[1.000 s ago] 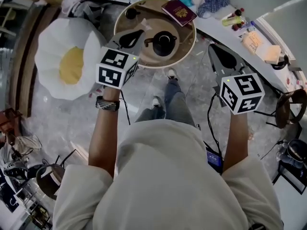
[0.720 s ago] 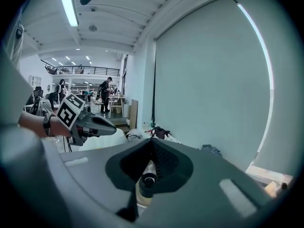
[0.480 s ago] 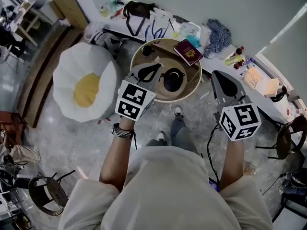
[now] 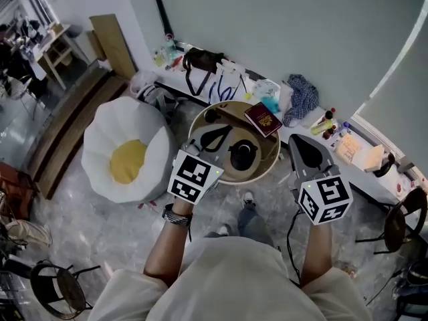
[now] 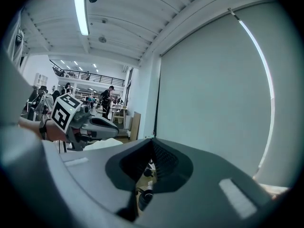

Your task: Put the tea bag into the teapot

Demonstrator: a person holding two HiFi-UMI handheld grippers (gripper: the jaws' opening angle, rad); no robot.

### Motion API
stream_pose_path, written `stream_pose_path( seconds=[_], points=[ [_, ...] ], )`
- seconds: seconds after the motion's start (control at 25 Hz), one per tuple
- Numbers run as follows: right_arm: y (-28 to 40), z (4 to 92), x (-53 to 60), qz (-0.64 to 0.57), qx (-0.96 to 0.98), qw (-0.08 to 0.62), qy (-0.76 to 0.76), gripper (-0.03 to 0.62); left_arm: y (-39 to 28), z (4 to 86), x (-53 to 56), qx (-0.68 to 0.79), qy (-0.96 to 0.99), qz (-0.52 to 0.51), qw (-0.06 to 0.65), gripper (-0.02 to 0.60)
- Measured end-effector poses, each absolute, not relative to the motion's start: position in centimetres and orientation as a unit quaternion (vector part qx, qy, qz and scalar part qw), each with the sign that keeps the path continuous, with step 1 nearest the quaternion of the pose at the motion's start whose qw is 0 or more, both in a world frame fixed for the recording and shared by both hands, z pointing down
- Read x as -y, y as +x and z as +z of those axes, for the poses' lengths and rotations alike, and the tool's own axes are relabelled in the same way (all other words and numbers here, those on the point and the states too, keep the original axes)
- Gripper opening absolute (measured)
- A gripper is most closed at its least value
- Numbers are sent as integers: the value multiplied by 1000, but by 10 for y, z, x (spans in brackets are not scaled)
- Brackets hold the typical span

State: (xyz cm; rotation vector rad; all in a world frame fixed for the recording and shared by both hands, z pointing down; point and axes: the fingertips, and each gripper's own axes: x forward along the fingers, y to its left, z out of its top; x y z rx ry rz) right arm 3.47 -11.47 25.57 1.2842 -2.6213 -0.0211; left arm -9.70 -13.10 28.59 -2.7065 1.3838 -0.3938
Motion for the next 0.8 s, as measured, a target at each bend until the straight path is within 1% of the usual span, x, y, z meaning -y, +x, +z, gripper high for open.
stream_pose_path(
  seconds=[0.44, 0.8],
  points=[
    [21, 222, 100, -27, 894, 91, 438, 5, -103, 239, 109, -460, -880, -93, 71, 6],
    [7, 220, 76, -21, 892, 86, 443, 5, -124, 229, 86, -464, -879, -86, 73, 6]
  ],
)
